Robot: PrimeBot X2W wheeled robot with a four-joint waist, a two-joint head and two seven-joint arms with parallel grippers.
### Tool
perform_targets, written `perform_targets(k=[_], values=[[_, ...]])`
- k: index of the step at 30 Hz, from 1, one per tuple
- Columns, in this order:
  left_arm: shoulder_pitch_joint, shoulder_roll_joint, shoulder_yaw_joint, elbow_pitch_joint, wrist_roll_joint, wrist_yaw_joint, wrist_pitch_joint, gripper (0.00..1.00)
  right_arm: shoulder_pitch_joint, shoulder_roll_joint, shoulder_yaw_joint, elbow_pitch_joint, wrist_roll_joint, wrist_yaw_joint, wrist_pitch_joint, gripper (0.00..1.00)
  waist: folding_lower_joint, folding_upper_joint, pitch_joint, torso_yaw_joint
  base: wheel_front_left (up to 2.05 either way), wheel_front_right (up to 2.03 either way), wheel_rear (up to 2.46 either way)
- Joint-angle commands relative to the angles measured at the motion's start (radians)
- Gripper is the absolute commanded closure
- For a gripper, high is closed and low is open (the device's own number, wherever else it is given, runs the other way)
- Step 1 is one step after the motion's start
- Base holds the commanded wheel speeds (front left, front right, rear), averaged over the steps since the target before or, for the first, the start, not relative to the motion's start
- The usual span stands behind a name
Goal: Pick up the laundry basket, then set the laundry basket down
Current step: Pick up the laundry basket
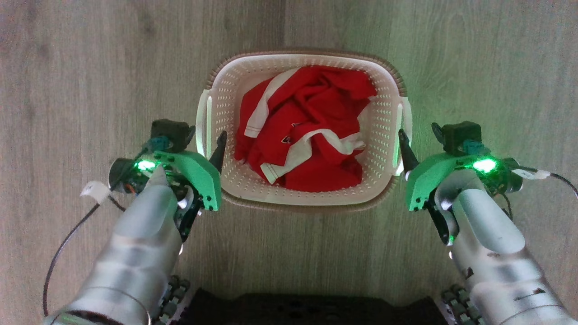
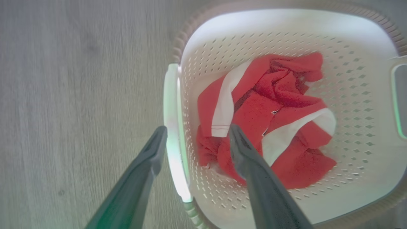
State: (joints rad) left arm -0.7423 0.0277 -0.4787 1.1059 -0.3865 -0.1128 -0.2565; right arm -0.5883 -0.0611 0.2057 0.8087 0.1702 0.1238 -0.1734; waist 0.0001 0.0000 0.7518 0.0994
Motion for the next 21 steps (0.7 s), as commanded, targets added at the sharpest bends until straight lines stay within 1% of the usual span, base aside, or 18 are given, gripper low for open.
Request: perform_targets(k=[1, 7, 21], values=[[0.006, 0.023, 0.014, 0.002, -0.006, 0.010, -0.005, 0.00, 0.026, 0.011, 0.026, -0.017, 0.009, 0.007, 0.002, 0.00, -0.0001, 0.0000, 0.006, 0.001, 0.00, 0.00, 0.00], [-0.018, 0.023, -0.022, 0.033, -0.035, 0.015, -0.005, 0.00, 0.026, 0.011, 0.026, -0.032, 0.010, 0.007, 0.013, 0.00, -0.0001, 0.0000, 0.032, 0.003, 0.00, 0.00, 0.00], [-0.046, 0.023, -0.089, 0.052, -0.102, 0.031, -0.005, 0.00, 0.041, 0.011, 0.015, -0.068, 0.005, 0.007, 0.041, 0.00, -0.0001, 0.0000, 0.061, 0.011, 0.00, 0.00, 0.00]])
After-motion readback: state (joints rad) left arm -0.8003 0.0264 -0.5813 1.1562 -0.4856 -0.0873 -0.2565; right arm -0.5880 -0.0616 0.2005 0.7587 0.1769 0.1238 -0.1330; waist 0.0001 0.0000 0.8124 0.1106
